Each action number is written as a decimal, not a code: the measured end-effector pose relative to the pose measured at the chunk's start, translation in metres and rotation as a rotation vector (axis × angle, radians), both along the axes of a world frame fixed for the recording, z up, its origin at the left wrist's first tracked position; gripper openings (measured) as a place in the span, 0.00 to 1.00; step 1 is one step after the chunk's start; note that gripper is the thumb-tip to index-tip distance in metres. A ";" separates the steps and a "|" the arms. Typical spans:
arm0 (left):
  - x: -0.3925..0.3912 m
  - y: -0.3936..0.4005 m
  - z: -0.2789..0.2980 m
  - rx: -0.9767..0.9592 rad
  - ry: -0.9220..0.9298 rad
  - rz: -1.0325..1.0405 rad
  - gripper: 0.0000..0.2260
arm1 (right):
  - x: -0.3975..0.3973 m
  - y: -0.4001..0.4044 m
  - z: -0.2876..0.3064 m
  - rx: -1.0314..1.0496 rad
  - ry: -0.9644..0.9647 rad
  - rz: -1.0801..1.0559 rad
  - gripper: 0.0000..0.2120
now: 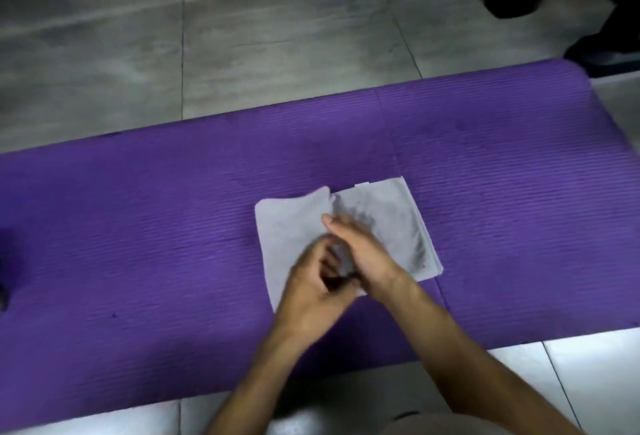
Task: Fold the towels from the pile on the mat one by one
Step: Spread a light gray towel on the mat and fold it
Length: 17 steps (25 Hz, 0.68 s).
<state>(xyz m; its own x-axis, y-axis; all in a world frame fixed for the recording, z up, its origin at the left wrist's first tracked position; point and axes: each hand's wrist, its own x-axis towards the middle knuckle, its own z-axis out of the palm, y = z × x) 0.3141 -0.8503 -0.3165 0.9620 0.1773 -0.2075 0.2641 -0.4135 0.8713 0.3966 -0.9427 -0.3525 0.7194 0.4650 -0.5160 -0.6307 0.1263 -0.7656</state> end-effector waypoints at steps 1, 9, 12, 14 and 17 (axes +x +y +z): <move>-0.005 -0.010 -0.008 0.138 -0.067 -0.116 0.25 | 0.009 -0.011 -0.002 -0.052 0.016 -0.042 0.04; -0.059 0.016 -0.086 0.707 0.093 -0.015 0.30 | 0.045 -0.094 -0.025 -0.432 -0.138 -0.132 0.23; -0.055 0.012 -0.089 0.652 0.105 -0.010 0.26 | 0.045 -0.108 -0.036 -0.507 -0.166 -0.088 0.23; -0.049 0.010 -0.091 0.646 0.064 -0.029 0.26 | 0.044 -0.111 -0.038 -0.559 -0.191 -0.072 0.23; -0.047 0.008 -0.091 0.685 0.048 -0.077 0.26 | 0.045 -0.113 -0.038 -0.677 -0.233 -0.069 0.19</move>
